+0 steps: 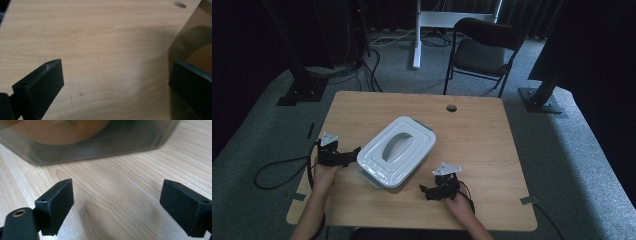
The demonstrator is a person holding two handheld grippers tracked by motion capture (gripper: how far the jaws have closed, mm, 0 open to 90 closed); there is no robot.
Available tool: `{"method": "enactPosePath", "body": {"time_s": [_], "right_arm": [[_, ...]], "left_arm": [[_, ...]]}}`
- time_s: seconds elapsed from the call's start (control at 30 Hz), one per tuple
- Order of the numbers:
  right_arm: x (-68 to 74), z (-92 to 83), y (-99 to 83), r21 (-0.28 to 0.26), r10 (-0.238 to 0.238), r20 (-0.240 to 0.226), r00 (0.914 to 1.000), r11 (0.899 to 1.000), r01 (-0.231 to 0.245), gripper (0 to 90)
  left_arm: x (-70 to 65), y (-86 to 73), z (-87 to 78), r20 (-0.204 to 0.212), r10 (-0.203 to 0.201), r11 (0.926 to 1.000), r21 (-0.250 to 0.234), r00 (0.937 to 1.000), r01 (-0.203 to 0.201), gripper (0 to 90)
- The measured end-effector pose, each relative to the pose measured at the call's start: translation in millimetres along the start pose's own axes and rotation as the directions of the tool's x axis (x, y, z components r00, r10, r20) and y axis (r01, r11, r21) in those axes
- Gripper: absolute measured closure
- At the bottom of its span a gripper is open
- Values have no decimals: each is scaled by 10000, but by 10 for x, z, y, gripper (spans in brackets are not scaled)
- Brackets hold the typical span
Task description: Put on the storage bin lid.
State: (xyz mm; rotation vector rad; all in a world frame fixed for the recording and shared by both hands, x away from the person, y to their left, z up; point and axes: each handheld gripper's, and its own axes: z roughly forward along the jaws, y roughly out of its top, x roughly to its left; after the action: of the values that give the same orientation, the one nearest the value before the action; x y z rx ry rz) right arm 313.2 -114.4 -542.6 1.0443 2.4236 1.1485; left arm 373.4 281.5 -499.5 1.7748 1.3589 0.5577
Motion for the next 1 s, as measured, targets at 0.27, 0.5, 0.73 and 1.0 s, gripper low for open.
{"method": "enactPosePath", "body": {"time_s": [0.27, 0.5, 0.73, 1.0], "right_arm": [[-22, -24, -7, -42, 88, 16, 10000, 10000, -88, 114], [-43, -42, -12, -85, 114, 89, 9999, 9999, -114, 114], [-69, -63, -9, -166, 230, 112, 9997, 9996, -228, 114], [-96, -81, 8, -219, 316, 142, 9994, 9993, -313, 114]], "left_arm": [[-36, -64, 175, -301, 205, 9994, 290, 9993, -197, 3], [-103, -72, 281, -220, 290, 9990, 341, 9993, -282, 3], [-120, -104, 327, -191, 520, 9963, 694, 9985, -505, 3], [-145, -133, 308, -86, 503, 9961, 734, 9987, -495, 4]]}}
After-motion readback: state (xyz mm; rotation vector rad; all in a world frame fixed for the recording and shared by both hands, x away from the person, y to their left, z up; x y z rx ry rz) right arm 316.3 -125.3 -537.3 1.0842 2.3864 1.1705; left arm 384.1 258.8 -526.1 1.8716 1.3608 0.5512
